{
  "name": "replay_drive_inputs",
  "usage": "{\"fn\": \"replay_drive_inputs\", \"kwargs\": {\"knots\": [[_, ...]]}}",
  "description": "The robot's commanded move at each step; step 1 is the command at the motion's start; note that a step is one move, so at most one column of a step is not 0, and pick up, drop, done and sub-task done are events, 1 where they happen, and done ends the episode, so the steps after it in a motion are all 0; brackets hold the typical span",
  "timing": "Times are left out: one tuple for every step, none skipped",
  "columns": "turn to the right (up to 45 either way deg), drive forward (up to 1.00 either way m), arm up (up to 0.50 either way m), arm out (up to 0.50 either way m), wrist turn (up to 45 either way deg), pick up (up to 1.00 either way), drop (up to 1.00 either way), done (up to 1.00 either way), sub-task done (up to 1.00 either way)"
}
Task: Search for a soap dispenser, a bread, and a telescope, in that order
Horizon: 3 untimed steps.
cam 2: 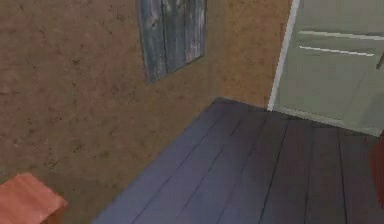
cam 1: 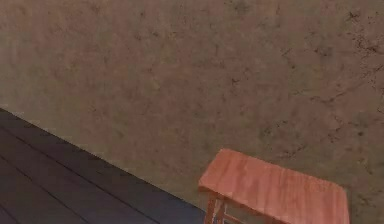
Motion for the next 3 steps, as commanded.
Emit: {"fn": "replay_drive_inputs", "kwargs": {"knots": [[-45.0,0.0,0.0,0.0,0.0,0.0,0.0,0.0,0.0],[-9.0,0.0,0.0,0.0,0.0,0.0,0.0,0.0,0.0],[0.0,1.0,0.0,0.0,0.0,0.0,0.0,0.0,0.0]]}}
